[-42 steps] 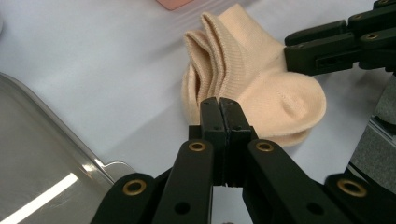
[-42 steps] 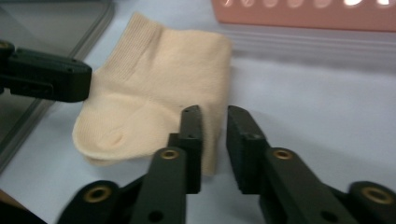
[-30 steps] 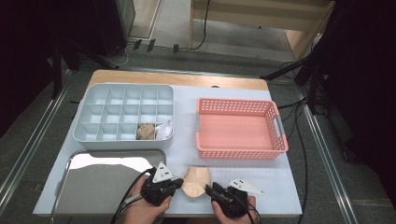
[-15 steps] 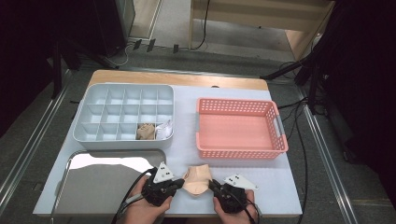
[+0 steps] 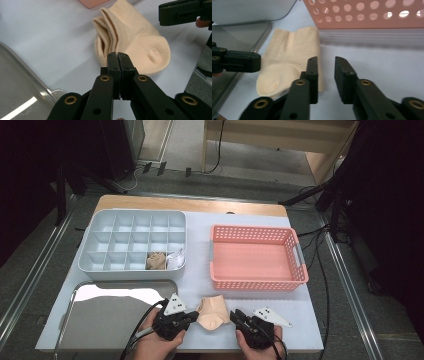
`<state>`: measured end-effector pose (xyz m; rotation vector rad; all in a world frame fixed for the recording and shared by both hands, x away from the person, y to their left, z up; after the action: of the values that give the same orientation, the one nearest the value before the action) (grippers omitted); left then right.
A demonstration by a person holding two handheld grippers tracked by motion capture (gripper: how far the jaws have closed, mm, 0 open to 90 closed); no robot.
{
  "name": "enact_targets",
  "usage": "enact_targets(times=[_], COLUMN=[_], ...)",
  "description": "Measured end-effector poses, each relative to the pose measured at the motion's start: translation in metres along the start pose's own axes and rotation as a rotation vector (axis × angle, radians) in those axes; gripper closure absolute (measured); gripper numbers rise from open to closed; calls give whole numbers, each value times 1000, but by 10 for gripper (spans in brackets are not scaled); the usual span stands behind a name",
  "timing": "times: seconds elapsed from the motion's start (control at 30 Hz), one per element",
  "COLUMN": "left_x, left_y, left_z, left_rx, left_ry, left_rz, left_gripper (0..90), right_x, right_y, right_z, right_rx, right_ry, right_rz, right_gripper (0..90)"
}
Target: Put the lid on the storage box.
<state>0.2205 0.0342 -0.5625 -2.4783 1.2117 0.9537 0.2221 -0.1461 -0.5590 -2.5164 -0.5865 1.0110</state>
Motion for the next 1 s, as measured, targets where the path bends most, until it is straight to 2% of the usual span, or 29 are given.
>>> enact_targets(times=[0.07,0.17,0.2,0.27,0.33,0.37,0.4,0.5,0.6,0.63,0.73,0.8,0.87,0.97,1.0], left_x=[0,-1,-1,0,0,0,-1,-4,-11,-12,-13,-6,5,22,25], left_y=[0,-1,-2,-3,-5,-5,-4,-4,-3,-3,7,15,21,23,22], left_z=[0,-1,-1,-1,0,0,-1,-5,-13,-16,-28,-31,-32,-29,-28], left_rx=[-1,-5,-5,-9,-13,-12,-12,-23,-39,-42,-32,-4,-2,-4,-2], left_ry=[1,7,8,6,5,4,5,21,52,61,90,70,40,-21,-34], left_rz=[-2,-5,-11,-11,-16,-18,-13,-26,-56,-55,-24,-9,5,7,-9], left_gripper=[900,900,900,900,900,900,900,874,772,741,754,797,834,848,853], right_x=[2,7,9,13,13,14,13,12,10,9,9,9,9,7,7], right_y=[-2,-5,-5,-7,-9,-10,-12,-12,-14,-15,-16,-16,-16,-17,-17], right_z=[3,9,11,16,19,20,20,18,16,15,14,14,13,12,11], right_rx=[5,40,38,21,-18,-36,-32,-40,-40,-39,-39,-36,-38,-37,-44], right_ry=[-8,-27,-36,-58,-59,-66,-72,-80,-69,-65,-61,-61,-59,-56,-47], right_rz=[-4,-26,-21,-3,17,12,13,9,0,-3,-5,-2,-6,-6,-15], right_gripper=[634,596,597,640,778,820,842,853,852,851,848,847,845,845,845])
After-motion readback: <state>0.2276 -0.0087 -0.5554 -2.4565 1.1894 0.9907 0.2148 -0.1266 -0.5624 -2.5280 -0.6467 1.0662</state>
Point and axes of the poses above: each handheld gripper's, and its own axes: x roughly forward along the jaws, z roughly out of its underside, y roughly to its right, the point moved 7 cm from there along x, roughly forward along the jaws, and after that the axes turned 12 degrees about x, right-handed, at the moved point
